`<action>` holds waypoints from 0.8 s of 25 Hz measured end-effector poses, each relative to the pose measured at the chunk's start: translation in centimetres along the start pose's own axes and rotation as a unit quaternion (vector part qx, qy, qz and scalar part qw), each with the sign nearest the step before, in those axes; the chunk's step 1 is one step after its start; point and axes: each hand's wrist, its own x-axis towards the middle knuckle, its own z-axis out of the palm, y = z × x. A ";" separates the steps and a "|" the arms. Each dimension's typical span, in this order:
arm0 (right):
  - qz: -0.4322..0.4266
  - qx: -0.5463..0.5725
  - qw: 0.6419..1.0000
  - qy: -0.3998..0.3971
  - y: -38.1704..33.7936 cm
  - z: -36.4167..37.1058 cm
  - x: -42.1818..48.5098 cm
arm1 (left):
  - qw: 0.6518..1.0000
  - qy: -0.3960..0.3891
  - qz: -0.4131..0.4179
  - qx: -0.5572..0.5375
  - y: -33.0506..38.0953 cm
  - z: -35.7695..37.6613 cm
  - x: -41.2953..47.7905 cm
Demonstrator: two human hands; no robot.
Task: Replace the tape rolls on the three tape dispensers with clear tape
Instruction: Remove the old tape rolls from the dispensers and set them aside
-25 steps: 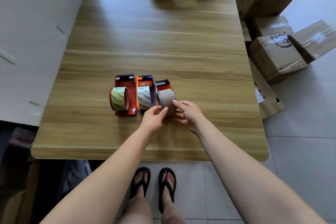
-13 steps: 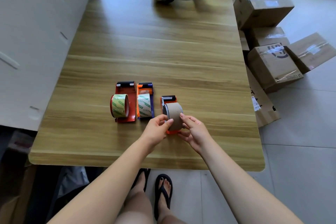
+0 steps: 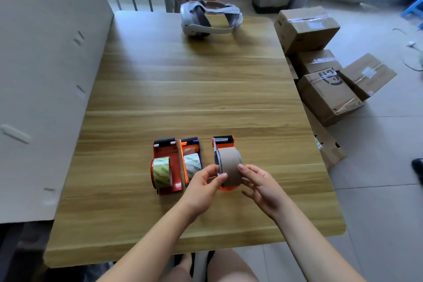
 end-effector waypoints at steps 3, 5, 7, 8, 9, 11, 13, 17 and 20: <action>-0.047 0.025 0.999 -0.005 0.1 0.2 -0.2 | 1.000 -0.013 0.026 0.008 1.1 -0.7 -0.5; -0.070 0.041 0.996 -0.018 -0.2 0.1 -0.3 | 0.999 -0.017 0.042 0.012 1.6 -1.0 -0.6; -0.090 0.039 0.995 -0.037 -0.5 -0.2 -0.4 | 0.998 -0.020 0.053 0.013 1.9 -1.1 -0.9; -0.096 0.029 0.994 -0.044 -0.9 -0.4 -0.6 | 0.998 -0.015 0.058 0.013 2.0 -1.0 -0.9; -0.100 0.015 0.994 -0.048 -1.2 -0.5 -0.7 | 0.998 -0.010 0.062 0.009 2.0 -0.9 -1.0; -0.104 -0.022 0.993 -0.049 -1.9 -0.5 -0.9 | 0.998 -0.003 0.065 -0.005 2.2 -0.5 -1.1; -0.101 -0.032 0.994 -0.037 -2.1 -0.4 -0.8 | 0.997 -0.011 0.071 -0.020 2.3 -0.1 -1.2; -0.084 0.019 0.996 -0.023 -1.9 -0.8 -0.3 | 0.996 -0.028 0.076 -0.031 2.3 0.6 -1.1; -0.068 0.045 0.996 -0.037 -2.0 -1.6 -0.4 | 0.996 -0.028 0.061 -0.051 1.7 0.7 -0.7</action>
